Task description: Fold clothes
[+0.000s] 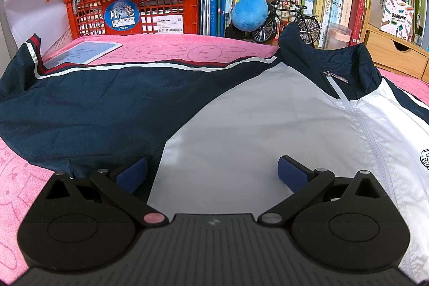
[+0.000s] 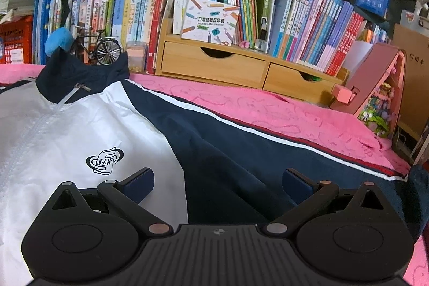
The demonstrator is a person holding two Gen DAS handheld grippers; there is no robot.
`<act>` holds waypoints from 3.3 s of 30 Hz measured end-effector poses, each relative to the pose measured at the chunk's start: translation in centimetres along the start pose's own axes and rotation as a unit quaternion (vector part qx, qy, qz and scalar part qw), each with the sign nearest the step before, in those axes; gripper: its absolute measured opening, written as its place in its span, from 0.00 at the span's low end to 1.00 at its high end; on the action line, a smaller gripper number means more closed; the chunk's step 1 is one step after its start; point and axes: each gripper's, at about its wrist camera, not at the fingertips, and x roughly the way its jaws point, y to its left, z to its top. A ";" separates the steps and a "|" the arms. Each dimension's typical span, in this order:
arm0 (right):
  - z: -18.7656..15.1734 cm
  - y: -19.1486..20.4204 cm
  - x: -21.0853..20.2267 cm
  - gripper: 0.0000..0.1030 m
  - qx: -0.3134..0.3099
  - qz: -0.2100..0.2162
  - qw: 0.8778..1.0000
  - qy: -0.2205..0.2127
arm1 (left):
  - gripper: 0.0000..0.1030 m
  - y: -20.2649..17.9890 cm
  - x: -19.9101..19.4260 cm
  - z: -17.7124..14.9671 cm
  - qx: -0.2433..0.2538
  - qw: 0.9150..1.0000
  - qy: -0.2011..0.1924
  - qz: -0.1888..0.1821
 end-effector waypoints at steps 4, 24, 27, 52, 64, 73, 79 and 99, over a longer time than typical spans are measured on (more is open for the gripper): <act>0.0 -0.7 0.1 1.00 0.022 0.005 1.000 0.005 | 1.00 0.0 0.0 0.0 0.000 1.000 0.000 0.000; -0.1 0.8 -1.5 1.00 -0.019 -0.002 0.999 -0.045 | 1.00 3.7 -1.0 2.0 0.005 0.997 -0.070 0.034; -0.1 0.9 -1.6 1.00 -0.023 -0.001 0.999 -0.048 | 1.00 8.1 -0.2 4.9 -0.001 0.988 -0.100 0.117; -0.9 6.2 -1.2 1.00 -0.171 -0.039 0.984 -0.042 | 1.00 13.8 6.9 9.2 0.094 0.989 -0.103 0.041; -0.7 5.9 -1.1 1.00 -0.165 -0.032 0.985 -0.033 | 1.00 22.9 10.4 10.6 -0.166 0.969 -0.024 0.181; -0.2 2.8 -1.4 1.00 -0.076 0.008 0.997 -0.033 | 1.00 15.2 2.6 9.1 -0.056 0.994 -0.078 0.053; 0.1 -2.6 -1.6 1.00 0.018 0.052 0.998 -0.027 | 1.00 8.7 -0.7 7.1 0.054 0.993 -0.081 -0.071; 11.3 5.1 15.8 1.00 -0.148 0.272 0.950 0.041 | 1.00 -3.4 14.3 13.2 0.266 0.912 0.062 -0.305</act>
